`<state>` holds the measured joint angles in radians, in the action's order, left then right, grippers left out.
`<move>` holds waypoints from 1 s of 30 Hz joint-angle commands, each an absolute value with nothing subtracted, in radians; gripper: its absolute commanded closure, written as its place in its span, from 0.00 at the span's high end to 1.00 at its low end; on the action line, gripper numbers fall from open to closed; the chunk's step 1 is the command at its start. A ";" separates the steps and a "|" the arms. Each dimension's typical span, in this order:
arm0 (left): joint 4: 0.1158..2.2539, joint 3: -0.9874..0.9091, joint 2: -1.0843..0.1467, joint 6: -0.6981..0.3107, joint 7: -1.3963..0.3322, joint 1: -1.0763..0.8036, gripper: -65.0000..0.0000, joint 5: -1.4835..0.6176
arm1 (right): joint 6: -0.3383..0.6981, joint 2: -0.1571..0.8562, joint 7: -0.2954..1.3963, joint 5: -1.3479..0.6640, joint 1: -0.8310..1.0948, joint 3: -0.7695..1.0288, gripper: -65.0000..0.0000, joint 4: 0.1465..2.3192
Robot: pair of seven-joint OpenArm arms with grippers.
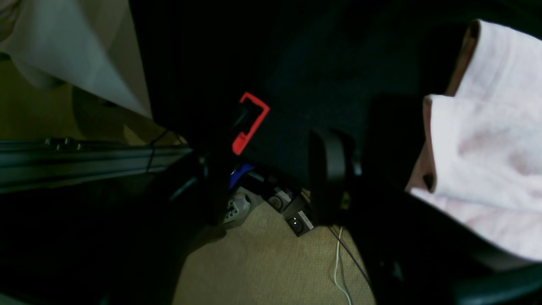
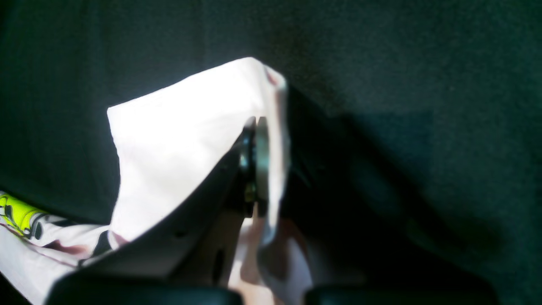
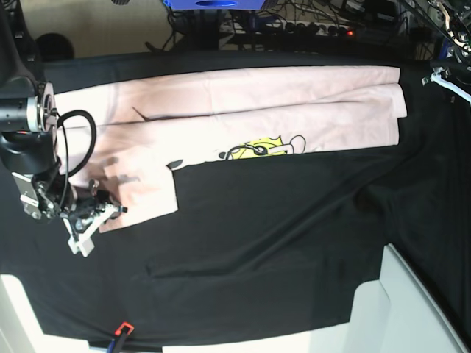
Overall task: Fold the T-shirt properly
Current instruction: 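Grasp the loose shirt end with the right gripper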
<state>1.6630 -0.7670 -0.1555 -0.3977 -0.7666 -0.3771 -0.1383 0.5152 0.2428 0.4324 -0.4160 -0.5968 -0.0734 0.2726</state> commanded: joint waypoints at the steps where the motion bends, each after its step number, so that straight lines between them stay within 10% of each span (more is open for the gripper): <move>1: 1.676 -0.776 -0.171 -0.394 -0.748 -0.378 0.44 -0.139 | 0.522 0.255 0.421 -0.424 -0.622 -0.073 0.00 0.317; 18: 1.676 -0.780 -0.179 -0.394 -0.748 -0.378 0.44 -0.139 | 0.395 0.248 0.924 -0.430 -0.073 0.039 0.00 1.524; 30: 1.678 -0.776 -0.179 -0.394 -0.746 -0.377 0.44 -0.139 | 0.397 0.188 1.053 -0.430 0.208 0.127 0.00 1.883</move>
<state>1.6619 -0.7700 -0.1596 -0.3977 -0.7628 -0.3744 -0.1356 0.3950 0.1825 1.0714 -0.4191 0.2176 0.1242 1.8660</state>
